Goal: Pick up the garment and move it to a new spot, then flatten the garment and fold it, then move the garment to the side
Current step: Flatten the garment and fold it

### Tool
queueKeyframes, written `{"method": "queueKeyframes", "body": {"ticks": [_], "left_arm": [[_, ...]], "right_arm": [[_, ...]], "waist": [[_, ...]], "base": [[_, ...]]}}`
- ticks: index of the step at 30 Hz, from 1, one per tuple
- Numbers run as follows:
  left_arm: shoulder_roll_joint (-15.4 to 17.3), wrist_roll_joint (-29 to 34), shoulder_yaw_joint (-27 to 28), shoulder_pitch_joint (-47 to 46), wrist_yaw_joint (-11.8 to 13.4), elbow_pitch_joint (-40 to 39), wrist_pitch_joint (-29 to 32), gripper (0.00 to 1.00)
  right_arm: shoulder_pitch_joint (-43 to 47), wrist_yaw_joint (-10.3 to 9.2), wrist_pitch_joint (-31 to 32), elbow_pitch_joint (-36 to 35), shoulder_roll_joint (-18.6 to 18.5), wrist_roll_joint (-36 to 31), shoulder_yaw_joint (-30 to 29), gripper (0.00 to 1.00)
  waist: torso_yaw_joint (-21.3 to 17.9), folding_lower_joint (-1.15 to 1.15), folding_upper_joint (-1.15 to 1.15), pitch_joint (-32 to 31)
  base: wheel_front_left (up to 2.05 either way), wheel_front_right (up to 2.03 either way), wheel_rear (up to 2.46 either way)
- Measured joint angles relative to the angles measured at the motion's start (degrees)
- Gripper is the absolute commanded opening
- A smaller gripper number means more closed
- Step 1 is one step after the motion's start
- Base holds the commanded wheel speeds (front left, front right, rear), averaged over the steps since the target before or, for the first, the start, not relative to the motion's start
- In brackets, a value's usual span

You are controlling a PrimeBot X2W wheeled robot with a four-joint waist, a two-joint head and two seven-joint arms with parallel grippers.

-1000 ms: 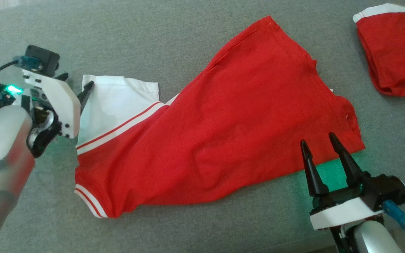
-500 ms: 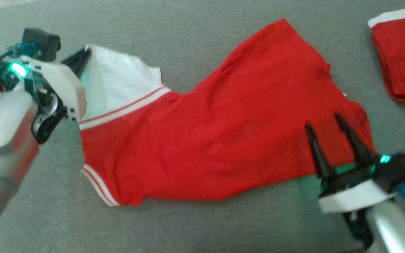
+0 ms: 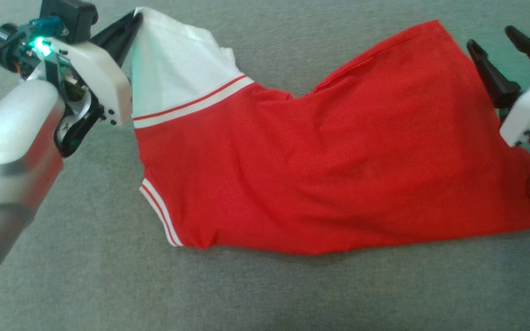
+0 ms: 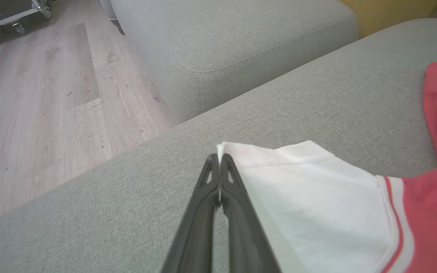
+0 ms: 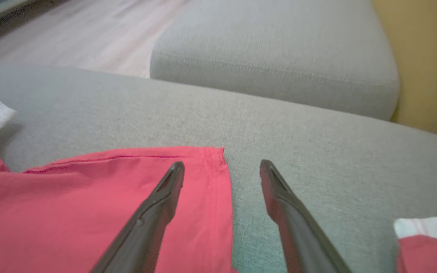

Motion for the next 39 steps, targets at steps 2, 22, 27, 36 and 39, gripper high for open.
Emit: {"method": "queueKeyframes", "body": {"ticks": [2, 22, 27, 36, 39], "left_arm": [[-0.3, -0.2, -0.6, -0.7, 0.0, 0.0, -0.4, 0.00], [-1.2, -3.8, -6.3, -4.9, 0.0, 0.1, -3.4, 0.00], [-1.3, -4.7, -7.4, -5.7, 0.0, 0.8, -4.3, 0.00], [-1.2, -5.5, -8.4, -5.8, 0.0, 3.5, -10.5, 0.00], [-1.2, -4.8, -7.5, -6.3, 0.2, 4.6, -15.0, 0.00]], "right_arm": [[-3.0, 0.00, 1.7, 2.8, -1.0, 0.9, 3.6, 1.00], [-19.3, 0.00, -0.3, 20.0, -1.0, 6.4, 23.0, 0.30], [-21.1, 0.00, -0.6, 21.6, -1.0, 9.4, 26.0, 0.00], [-23.6, 0.00, -6.3, 22.4, -1.1, 12.8, 28.3, 0.00], [-24.7, 0.00, -9.8, 22.1, -1.3, 14.4, 28.2, 0.00]], "waist": [[0.8, 0.00, 0.00, 0.6], [4.7, 0.00, 0.00, 4.2], [5.0, -0.01, 0.00, 4.2], [4.2, 0.00, 0.00, 1.8], [3.6, -0.01, 0.00, -0.1]], "base": [[0.00, 0.00, 0.00], [0.00, 0.00, 0.00], [0.00, 0.00, 0.00], [0.00, 0.00, 0.00], [0.00, 0.00, 0.00]]}}
